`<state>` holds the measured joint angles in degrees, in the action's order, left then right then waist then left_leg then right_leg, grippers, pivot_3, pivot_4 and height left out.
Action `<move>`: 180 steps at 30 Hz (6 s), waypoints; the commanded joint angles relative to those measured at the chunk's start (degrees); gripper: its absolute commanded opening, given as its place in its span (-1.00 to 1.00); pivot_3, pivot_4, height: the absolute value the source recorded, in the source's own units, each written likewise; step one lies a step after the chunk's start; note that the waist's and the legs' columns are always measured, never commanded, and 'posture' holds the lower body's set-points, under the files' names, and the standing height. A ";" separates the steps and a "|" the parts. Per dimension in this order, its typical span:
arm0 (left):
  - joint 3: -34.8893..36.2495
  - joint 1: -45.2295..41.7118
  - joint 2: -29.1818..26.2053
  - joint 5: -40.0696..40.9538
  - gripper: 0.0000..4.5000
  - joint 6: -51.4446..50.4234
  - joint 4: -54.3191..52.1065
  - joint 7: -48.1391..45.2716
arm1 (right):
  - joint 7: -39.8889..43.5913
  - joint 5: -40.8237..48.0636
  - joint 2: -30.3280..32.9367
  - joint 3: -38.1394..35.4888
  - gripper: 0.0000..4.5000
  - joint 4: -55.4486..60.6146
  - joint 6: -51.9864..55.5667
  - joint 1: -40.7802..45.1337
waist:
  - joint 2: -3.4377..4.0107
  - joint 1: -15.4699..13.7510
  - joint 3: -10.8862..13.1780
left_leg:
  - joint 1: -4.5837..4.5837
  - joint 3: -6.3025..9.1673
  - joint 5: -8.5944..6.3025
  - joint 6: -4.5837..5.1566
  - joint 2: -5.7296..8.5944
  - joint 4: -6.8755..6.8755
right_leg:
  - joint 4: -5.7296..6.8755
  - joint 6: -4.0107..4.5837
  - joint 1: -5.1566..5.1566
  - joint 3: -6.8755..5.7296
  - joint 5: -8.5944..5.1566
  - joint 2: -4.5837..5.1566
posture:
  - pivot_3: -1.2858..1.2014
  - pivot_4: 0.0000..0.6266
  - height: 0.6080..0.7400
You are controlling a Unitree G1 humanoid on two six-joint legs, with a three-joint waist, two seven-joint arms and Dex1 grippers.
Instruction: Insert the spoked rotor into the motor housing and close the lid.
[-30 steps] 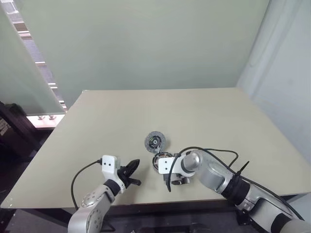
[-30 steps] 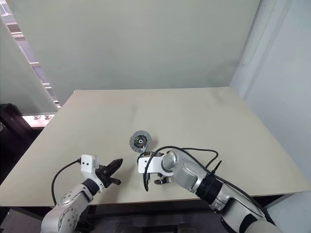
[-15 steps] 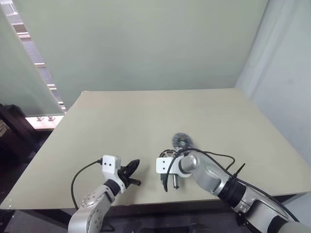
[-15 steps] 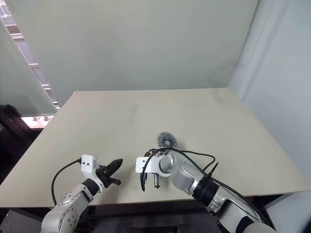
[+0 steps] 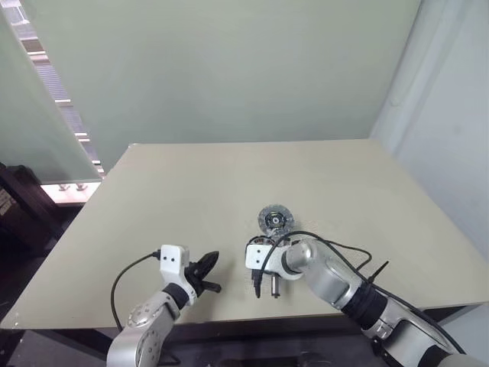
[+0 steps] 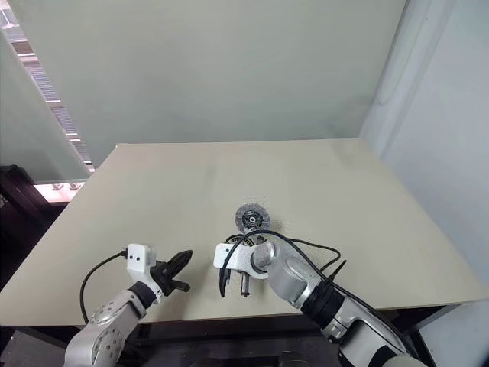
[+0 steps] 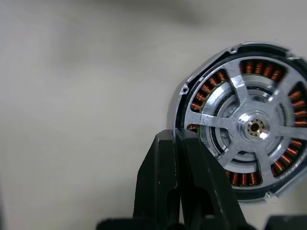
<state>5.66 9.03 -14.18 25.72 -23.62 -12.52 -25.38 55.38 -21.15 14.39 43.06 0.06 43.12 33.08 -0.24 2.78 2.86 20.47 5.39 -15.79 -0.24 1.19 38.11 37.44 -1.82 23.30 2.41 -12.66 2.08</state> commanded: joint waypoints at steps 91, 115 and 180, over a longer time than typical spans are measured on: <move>1.93 4.82 -8.71 -1.55 -1.00 8.54 -2.39 -10.49 | -26.26 22.97 -4.54 -23.32 0.99 1.73 -8.27 -7.40 | 0.08 0.07 0.11 | 0.10 -0.05 0.12 -0.20 -0.19 -0.31 | -0.11 0.02 0.21 0.02 -0.04 -0.13 | 0.03 -1.00 1.00; 0.57 4.47 -8.82 -2.74 -1.00 7.66 -2.95 -10.17 | -9.65 33.90 -5.99 -29.23 0.99 -8.79 -18.19 -4.79 | 0.12 0.07 0.13 | 0.08 -0.02 0.12 -0.21 -0.18 -0.29 | -0.12 0.01 0.17 -0.01 -0.03 -0.13 | 0.03 -1.00 1.00; -1.05 5.67 -10.14 -2.50 -1.00 5.02 -5.95 -10.27 | -4.15 15.49 -6.70 -14.41 0.47 -22.08 -18.40 0.59 | 0.24 0.06 0.20 | -0.04 -0.04 0.13 -0.23 -0.16 -0.20 | 0.12 0.02 0.14 0.02 -0.03 -0.15 | 0.03 -1.00 1.00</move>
<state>4.66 15.44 -24.33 23.12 -19.28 -16.57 -35.60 51.02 -5.01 7.26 27.92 -22.64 23.25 33.54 0.00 2.84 3.06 20.42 5.35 -15.65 -0.47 1.03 37.90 37.57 -1.80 23.43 2.43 -12.68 1.93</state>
